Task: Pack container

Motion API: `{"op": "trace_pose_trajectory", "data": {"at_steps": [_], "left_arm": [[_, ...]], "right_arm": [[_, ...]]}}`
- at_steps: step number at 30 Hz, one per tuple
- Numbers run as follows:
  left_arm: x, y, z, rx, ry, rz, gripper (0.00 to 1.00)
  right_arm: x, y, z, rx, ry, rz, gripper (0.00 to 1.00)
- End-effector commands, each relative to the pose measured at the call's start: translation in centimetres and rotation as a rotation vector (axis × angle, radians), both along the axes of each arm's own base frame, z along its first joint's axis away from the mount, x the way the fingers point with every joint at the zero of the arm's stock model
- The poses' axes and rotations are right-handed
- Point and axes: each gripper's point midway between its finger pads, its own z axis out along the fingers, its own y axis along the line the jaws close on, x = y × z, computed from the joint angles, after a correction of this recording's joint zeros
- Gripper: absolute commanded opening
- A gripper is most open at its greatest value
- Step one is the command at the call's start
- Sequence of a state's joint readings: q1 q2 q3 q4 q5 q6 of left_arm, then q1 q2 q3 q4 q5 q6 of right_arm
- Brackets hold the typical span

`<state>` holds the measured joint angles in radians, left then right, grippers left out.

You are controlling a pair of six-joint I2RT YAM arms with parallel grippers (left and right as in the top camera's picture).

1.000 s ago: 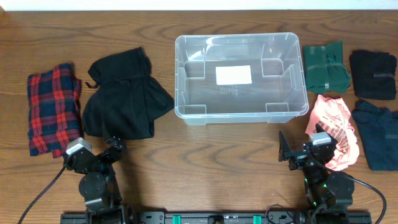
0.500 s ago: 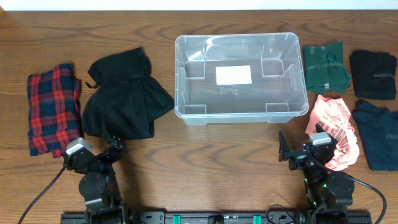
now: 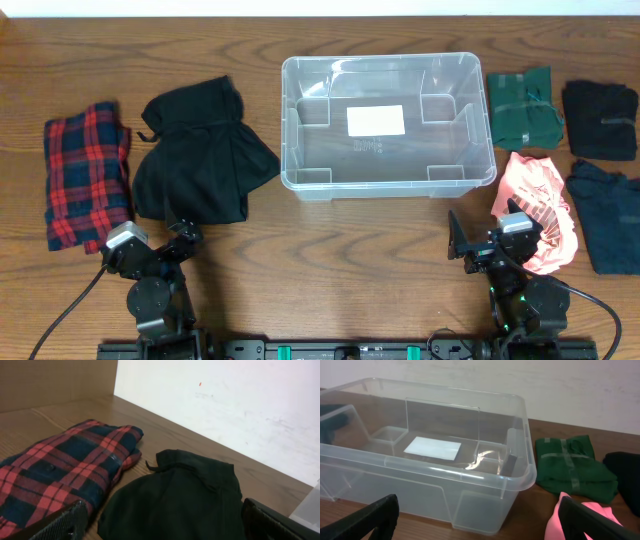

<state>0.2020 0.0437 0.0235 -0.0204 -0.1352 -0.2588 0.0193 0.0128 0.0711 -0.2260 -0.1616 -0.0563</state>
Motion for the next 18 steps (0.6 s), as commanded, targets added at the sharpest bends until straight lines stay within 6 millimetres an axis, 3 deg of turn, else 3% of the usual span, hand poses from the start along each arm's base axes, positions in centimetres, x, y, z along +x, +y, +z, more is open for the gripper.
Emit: {"op": "trace_pose_trajectory", "data": {"at_steps": [1, 6, 10, 18], "left_arm": [[-0.3, 0.5, -1.8, -0.010, 0.056, 0.033, 0.98], [-0.3, 0.5, -1.8, -0.010, 0.056, 0.033, 0.98], [-0.3, 0.5, -1.8, -0.010, 0.056, 0.033, 0.98], [-0.3, 0.5, -1.8, -0.010, 0.056, 0.033, 0.98]], "right_arm": [[-0.2, 0.5, -0.1, -0.008, 0.010, 0.031, 0.99], [0.0, 0.4, 1.2, -0.013, -0.048, 0.023, 0.99], [-0.2, 1.9, 5.7, 0.012, -0.227, 0.113, 0.99], [-1.2, -0.4, 13.1, 0.112, -0.359, -0.024, 0.99]]}}
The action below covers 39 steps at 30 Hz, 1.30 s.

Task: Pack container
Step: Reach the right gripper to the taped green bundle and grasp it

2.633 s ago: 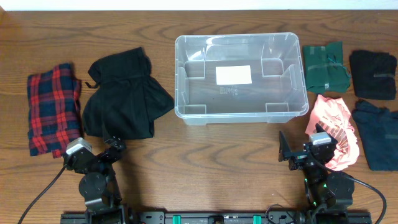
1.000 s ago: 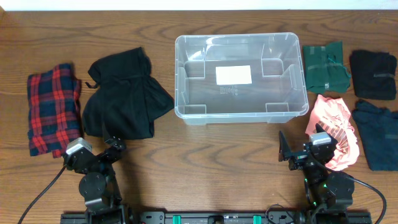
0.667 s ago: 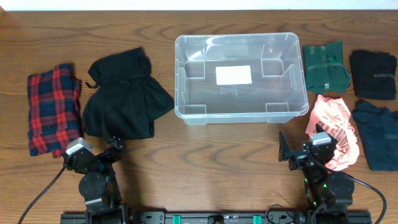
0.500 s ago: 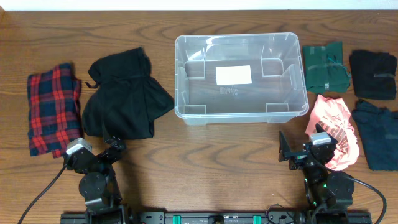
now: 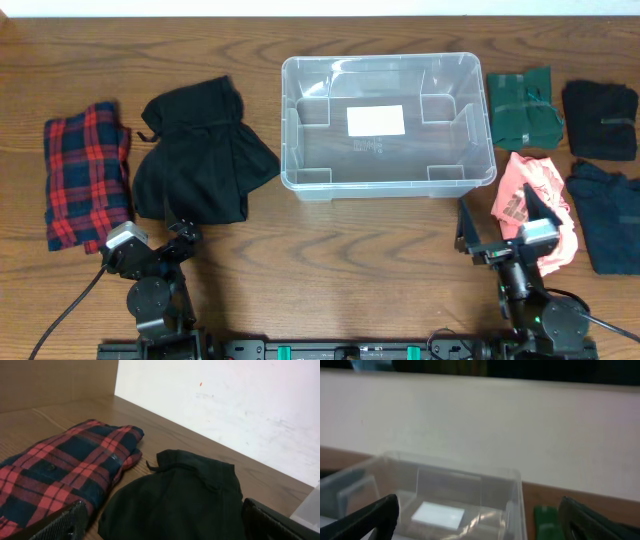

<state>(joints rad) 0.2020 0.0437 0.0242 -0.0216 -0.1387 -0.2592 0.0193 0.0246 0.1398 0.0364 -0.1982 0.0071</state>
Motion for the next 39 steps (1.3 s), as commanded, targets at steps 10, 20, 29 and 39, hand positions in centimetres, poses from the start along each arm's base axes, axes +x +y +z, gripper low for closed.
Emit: {"op": "trace_pose_trajectory", "data": {"at_steps": [10, 20, 29, 39], "left_arm": [[-0.3, 0.4, -1.8, -0.010, 0.056, 0.029, 0.98], [-0.3, 0.4, -1.8, -0.010, 0.056, 0.029, 0.98], [-0.3, 0.4, -1.8, -0.010, 0.056, 0.029, 0.98], [-0.3, 0.4, -1.8, -0.010, 0.056, 0.029, 0.98]], "right_arm": [[1.9, -3.4, 9.9, -0.110, 0.079, -0.212, 0.99], [6.9, -5.0, 11.4, -0.213, 0.424, -0.187, 0.99], [9.0, -9.8, 11.8, -0.123, 0.633, -0.184, 0.99], [10.6, -15.3, 8.5, -0.016, 0.743, -0.255, 0.99]]}}
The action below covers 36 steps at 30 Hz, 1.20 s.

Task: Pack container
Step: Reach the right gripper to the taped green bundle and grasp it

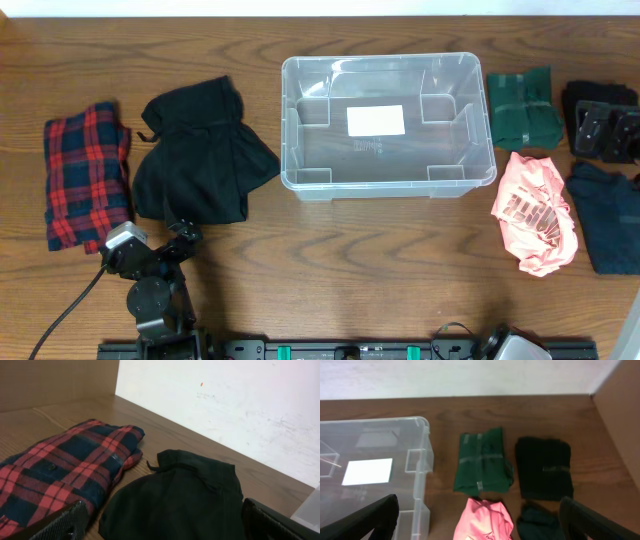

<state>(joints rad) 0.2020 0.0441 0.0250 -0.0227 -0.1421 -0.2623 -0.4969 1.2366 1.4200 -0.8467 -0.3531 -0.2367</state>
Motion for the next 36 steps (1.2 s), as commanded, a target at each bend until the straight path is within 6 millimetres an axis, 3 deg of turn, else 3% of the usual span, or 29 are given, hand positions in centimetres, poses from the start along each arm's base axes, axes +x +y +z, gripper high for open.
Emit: {"op": "trace_pose_trajectory", "data": {"at_steps": [1, 7, 16, 21, 26, 36], "left_arm": [[-0.3, 0.4, -1.8, -0.008, 0.056, 0.025, 0.98], [-0.3, 0.4, -1.8, -0.007, 0.056, 0.025, 0.98], [-0.3, 0.4, -1.8, -0.008, 0.056, 0.025, 0.98], [-0.3, 0.4, -1.8, -0.008, 0.056, 0.025, 0.98], [-0.3, 0.4, -1.8, -0.008, 0.056, 0.025, 0.98], [-0.3, 0.4, -1.8, -0.008, 0.056, 0.025, 0.98]], "right_arm": [[0.3, -0.2, 0.6, 0.003, -0.021, 0.021, 0.99], [1.5, -0.9, -1.4, 0.037, 0.024, 0.015, 0.99], [6.2, -3.2, -8.7, 0.164, 0.148, 0.000, 0.93], [8.9, -4.7, -11.7, 0.166, 0.151, 0.001, 0.91], [10.4, -5.6, -13.7, 0.159, 0.153, -0.001, 0.86], [12.3, -6.8, -16.3, 0.020, 0.174, 0.026, 0.88]]}}
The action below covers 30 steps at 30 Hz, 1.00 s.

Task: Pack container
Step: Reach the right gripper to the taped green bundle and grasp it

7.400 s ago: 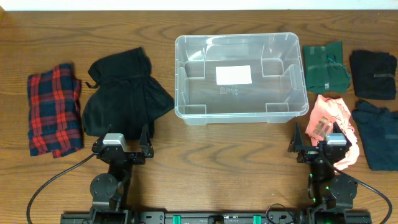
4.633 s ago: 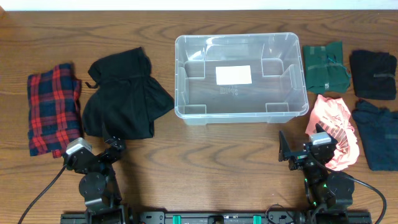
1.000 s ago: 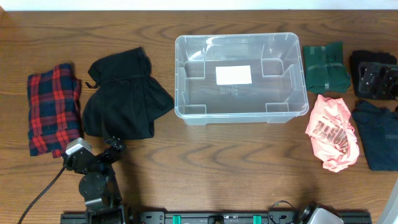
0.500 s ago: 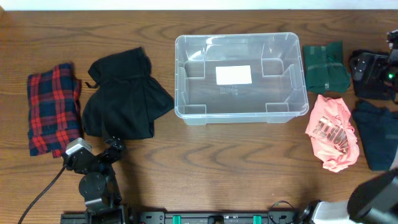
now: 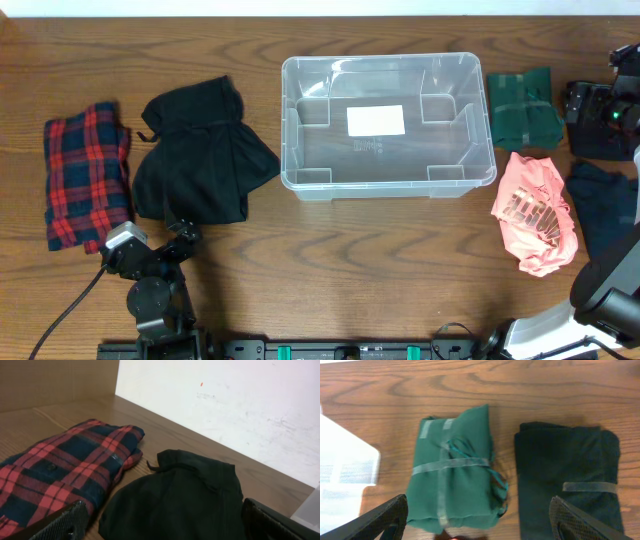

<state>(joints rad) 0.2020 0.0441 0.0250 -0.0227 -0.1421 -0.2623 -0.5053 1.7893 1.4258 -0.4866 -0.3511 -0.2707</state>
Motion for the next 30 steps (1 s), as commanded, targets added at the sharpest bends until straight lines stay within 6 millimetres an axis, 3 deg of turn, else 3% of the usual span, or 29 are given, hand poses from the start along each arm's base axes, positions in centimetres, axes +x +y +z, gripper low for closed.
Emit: {"op": "trace_pose_trajectory", "data": {"at_steps": [1, 8, 17, 23, 27, 30], "left_arm": [[-0.3, 0.4, -1.8, -0.007, 0.056, 0.025, 0.98], [-0.3, 0.4, -1.8, -0.008, 0.056, 0.025, 0.98], [-0.3, 0.4, -1.8, -0.008, 0.056, 0.025, 0.98], [-0.3, 0.4, -1.8, -0.008, 0.056, 0.025, 0.98], [-0.3, 0.4, -1.8, -0.008, 0.056, 0.025, 0.98], [-0.3, 0.4, -1.8, -0.008, 0.056, 0.025, 0.98]], "right_arm": [[0.9, 0.1, -0.7, -0.039, 0.009, 0.021, 0.88], [2.8, 1.1, -3.9, -0.030, 0.024, 0.068, 0.92], [4.4, 1.7, -9.8, 0.003, 0.075, 0.094, 0.97], [4.1, 0.5, -11.9, -0.016, 0.127, 0.026, 0.97], [3.9, 0.9, -13.7, 0.017, 0.157, 0.030, 0.96], [3.5, 1.5, -14.9, 0.060, 0.183, 0.022, 0.90]]}}
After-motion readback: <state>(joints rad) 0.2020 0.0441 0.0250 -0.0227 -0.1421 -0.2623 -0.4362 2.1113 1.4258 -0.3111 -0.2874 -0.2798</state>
